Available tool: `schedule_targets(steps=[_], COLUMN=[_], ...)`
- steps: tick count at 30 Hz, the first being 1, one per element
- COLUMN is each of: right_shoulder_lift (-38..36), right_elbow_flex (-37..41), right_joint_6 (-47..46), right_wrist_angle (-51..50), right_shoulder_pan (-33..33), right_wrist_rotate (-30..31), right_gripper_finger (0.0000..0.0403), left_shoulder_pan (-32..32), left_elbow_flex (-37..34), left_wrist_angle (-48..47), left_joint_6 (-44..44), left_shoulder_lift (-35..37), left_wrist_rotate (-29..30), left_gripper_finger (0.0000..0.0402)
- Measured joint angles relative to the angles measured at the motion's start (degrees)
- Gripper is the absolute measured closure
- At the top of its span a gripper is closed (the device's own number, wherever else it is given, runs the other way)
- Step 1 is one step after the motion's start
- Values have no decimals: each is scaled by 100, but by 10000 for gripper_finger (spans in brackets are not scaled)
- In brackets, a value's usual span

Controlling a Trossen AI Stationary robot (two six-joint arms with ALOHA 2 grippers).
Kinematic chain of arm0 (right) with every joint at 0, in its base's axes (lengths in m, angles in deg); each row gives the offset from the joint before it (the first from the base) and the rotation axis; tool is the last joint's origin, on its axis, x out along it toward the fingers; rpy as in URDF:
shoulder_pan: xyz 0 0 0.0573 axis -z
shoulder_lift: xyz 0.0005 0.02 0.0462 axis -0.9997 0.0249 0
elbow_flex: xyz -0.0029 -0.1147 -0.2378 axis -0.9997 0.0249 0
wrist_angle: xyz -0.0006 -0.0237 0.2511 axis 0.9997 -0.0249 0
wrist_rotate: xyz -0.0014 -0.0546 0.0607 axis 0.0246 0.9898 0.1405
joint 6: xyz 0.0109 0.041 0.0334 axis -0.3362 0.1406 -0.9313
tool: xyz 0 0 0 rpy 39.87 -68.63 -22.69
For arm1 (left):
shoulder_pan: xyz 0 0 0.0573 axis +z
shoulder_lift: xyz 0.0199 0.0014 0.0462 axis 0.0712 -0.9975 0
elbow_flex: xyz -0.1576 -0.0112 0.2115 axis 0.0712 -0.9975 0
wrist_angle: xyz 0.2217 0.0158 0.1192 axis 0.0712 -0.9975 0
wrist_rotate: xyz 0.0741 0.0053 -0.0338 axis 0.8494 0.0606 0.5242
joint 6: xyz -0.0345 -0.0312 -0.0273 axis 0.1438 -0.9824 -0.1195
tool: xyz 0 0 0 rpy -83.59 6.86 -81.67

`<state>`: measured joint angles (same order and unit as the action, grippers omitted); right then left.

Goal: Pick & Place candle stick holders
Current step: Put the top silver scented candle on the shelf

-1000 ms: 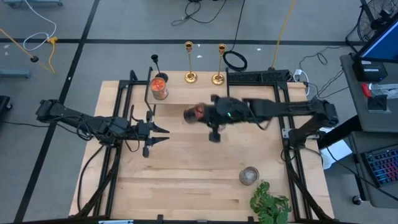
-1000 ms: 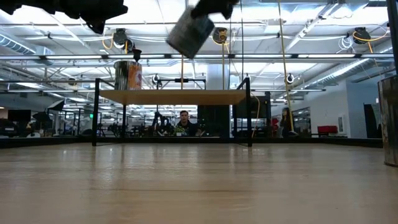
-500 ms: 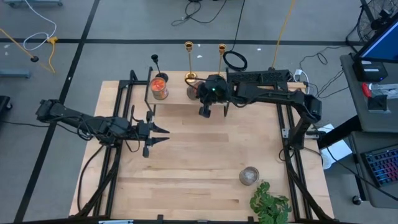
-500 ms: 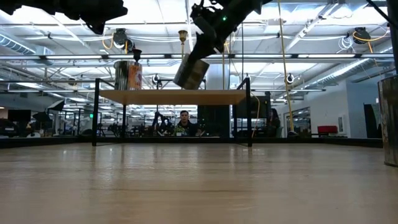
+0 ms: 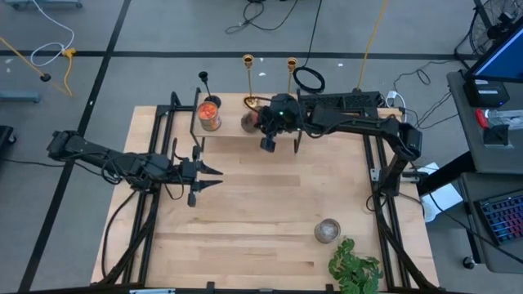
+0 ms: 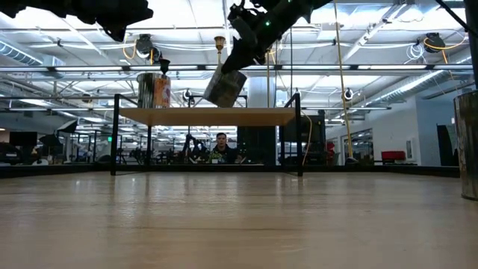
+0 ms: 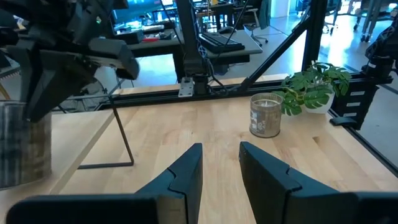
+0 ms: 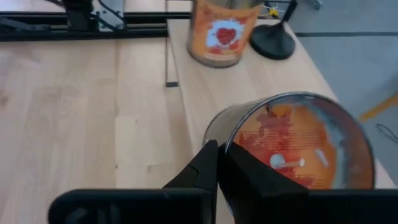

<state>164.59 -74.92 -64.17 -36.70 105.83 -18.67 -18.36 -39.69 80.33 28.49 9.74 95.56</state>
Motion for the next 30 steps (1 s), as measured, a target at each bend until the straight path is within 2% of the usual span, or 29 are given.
schedule_targets(steps=[4,9,18,27,30], right_shoulder_lift=[-2,-9,41,-512,-788], right_elbow_flex=[0,0,2,7,0], right_joint_6=[153,292,427,663,669], right_wrist_angle=[123,484,575,-304,-680], right_shoulder_pan=[85,230,262,-137,-315], right_wrist_rotate=[-1,-719,-727,-676,-253], right_gripper_finger=[372,369,381,317,287], left_shoulder_pan=[-1,-2,-1,-2,-1], left_elbow_flex=[0,0,0,0,0], left_wrist_angle=[0,2,2,-149,-165], left_joint_6=[1,7,0,-174,-208], left_shoulder_lift=[1,1,-1,-1,-1], left_wrist_rotate=[0,0,0,-4,-6], left_gripper_finger=[289,289,289,289,289])
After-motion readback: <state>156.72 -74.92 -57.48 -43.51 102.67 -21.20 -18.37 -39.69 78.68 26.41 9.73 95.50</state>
